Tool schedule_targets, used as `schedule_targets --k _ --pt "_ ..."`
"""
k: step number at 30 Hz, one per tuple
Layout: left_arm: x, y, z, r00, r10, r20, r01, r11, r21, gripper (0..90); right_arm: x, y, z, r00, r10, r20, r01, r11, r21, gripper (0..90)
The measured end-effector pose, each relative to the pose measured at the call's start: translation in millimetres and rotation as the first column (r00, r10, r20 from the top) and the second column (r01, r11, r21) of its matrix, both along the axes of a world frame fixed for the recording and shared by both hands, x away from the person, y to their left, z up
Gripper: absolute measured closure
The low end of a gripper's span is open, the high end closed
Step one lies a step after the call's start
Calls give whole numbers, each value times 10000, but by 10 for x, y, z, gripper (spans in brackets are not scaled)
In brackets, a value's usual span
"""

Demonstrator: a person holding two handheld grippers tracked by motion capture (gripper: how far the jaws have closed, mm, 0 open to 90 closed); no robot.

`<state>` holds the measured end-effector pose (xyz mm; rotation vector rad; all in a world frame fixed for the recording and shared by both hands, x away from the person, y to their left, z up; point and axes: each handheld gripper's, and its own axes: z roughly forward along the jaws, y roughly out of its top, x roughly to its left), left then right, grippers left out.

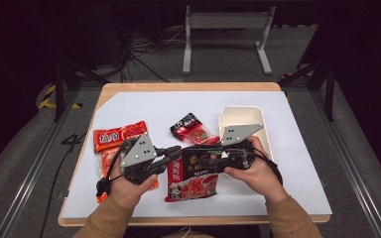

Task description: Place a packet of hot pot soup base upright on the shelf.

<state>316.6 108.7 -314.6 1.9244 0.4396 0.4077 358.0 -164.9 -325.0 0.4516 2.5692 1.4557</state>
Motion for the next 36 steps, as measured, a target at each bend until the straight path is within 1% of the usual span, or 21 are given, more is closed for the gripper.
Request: schedule_targets --k 4,6,8,14,17,18,20,23,25,27,28,32,34,35,36 --pt "0 0 0 10000 -8 63 8 10000 60 847 -2 -2 -8 9997 163 195 -158 9996 -239 644" --pt "4 3 0 10000 16 85 -17 10000 82 844 -4 -3 -6 9996 207 213 -200 9994 -291 682" --pt "14 8 -11 10000 61 -28 -61 10000 55 842 -8 -1 -8 9994 264 233 -256 9991 -350 720" --pt "28 13 -27 9999 78 -110 -77 9999 96 837 -28 18 -1 9996 173 227 -159 9979 -629 762" --pt "29 20 -25 9999 -14 -134 15 10000 35 832 -38 13 21 9997 156 163 -145 9975 -685 775" --pt "37 29 -25 9997 -111 -198 111 9999 -10 827 -46 13 31 9997 155 179 -143 9975 -698 778" --pt "55 52 -24 9990 -294 -346 294 9996 -20 804 -69 10 59 9997 145 210 -127 9965 -826 783" --pt "50 52 -35 9982 -378 -456 376 9993 -53 748 -80 -14 113 9999 59 109 -49 9961 -878 796" --pt "49 56 -33 9983 -401 -422 403 9992 23 731 -77 -20 124 9999 50 92 -41 9960 -887 799" --pt "50 81 -29 9975 -462 -527 456 9989 -124 650 -75 -35 154 10000 12 47 -8 9958 -916 803" --pt "47 97 -31 9968 -482 -642 461 9984 -339 604 -77 -47 181 10000 -31 49 35 9951 -987 806" --pt "70 160 -31 9939 -631 -903 582 9967 -561 532 -86 -77 261 9999 -53 100 63 9948 -1021 807" --pt "81 190 -40 9941 -598 -902 555 9972 -497 500 -81 -85 280 9999 -40 125 52 9947 -1023 807" --pt "83 205 -50 9930 -575 -1034 522 9972 -533 500 -78 -91 296 9999 -31 121 43 9948 -1014 807" --pt "92 223 -55 9928 -587 -1042 537 9973 -503 488 -75 -100 326 9999 -8 111 18 9953 -968 807"
